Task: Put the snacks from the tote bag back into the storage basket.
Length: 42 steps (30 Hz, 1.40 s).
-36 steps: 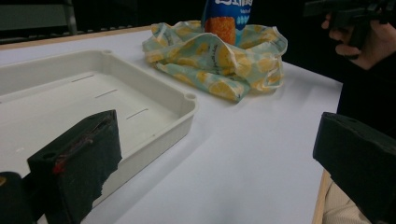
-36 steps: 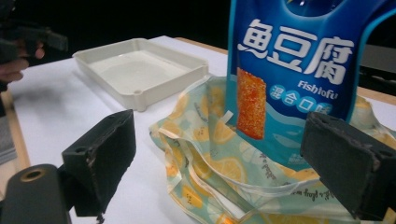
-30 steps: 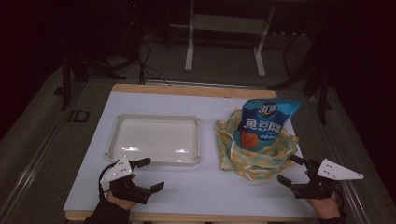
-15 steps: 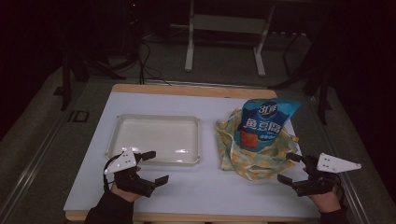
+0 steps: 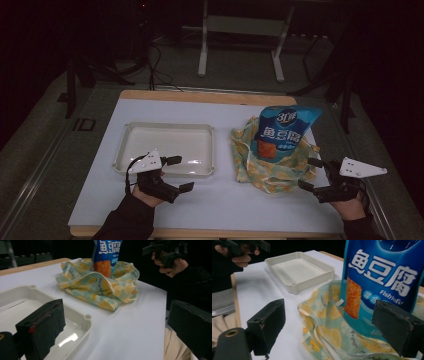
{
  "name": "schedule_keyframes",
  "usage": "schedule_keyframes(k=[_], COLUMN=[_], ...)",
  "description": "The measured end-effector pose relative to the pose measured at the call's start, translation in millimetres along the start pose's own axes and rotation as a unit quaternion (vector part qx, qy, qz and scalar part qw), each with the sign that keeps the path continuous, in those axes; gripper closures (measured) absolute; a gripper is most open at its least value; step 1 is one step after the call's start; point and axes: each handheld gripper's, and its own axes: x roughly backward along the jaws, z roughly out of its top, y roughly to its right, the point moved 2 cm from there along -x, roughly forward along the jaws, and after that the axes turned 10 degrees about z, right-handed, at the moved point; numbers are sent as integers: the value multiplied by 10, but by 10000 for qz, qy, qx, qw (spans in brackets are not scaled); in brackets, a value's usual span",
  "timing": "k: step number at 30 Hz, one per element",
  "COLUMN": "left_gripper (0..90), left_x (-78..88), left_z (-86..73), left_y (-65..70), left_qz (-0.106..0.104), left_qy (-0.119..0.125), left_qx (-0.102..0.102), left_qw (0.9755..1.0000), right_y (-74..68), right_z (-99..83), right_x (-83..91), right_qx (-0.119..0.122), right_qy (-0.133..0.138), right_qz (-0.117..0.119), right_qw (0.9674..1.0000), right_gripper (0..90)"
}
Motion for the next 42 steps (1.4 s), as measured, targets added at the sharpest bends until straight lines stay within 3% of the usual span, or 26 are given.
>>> schedule_keyframes(k=[4, 7, 25, 29, 42], left_gripper=[21, 33, 49, 57, 67], left_x=[-139, -243, -818, -1016, -1498], left_z=[47, 85, 504, 608, 789], left_y=[21, 39, 104, 139, 143], left_qz=[-136, -243, -400, -468, -590], left_qy=[-68, -99, -141, -160, -211], left_qx=[-79, -103, -422, -513, -539], left_qw=[9999, 9996, 9982, 9975, 9966], right_y=[31, 57, 259, 324, 496], right_z=[29, 50, 130, 130, 220], right_x=[0, 7, 33, 26, 103], right_qx=[-23, 90, 26, 9, -31], right_qy=[12, 5, 44, -7, 12], right_qz=[4, -111, -226, -263, -458], right_qw=[10000, 9999, 9997, 9997, 9989], right_gripper=[117, 129, 130, 133, 133])
